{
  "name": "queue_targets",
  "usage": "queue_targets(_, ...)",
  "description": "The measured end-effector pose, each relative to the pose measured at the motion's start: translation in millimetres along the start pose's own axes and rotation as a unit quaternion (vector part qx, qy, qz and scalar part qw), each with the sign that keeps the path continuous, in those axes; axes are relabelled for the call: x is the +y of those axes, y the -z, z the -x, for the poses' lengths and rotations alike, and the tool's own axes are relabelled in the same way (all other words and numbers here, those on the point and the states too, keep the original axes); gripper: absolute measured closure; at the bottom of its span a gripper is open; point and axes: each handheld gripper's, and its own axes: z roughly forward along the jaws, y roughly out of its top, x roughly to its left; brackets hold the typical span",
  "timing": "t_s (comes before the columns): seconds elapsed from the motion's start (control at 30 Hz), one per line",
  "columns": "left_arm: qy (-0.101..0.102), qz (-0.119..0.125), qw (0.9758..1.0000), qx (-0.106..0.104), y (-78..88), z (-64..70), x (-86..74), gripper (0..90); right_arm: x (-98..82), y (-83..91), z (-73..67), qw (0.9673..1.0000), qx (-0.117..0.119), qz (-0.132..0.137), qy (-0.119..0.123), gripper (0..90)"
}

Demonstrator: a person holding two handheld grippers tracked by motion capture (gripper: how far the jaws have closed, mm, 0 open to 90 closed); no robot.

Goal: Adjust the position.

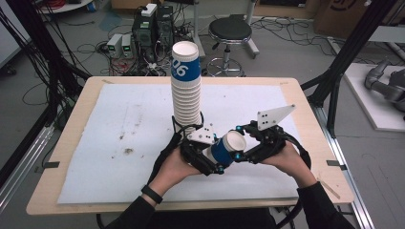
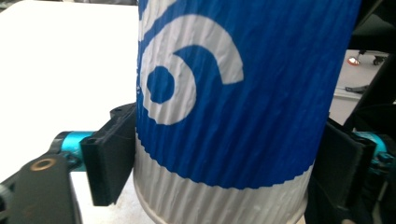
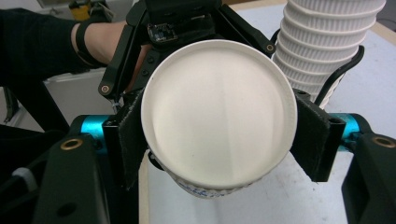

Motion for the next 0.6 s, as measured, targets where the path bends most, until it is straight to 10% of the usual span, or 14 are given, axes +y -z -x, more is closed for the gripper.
queue_targets(0.23, 0.035, 0.080, 0.9960, -0.019, 7.3, -2.9, -4.0, 5.8, -4.7, 7.3, 6.4, 0.9984, 0.013, 0.049, -0.026, 29.1)
queue_targets(0.6, 0.062, 0.138, 0.9875, -0.043, 10.8, -5.0, -11.5, 5.8, -5.3, 15.3, 8.9, 0.9928, 0.036, 0.104, -0.048, 29.1)
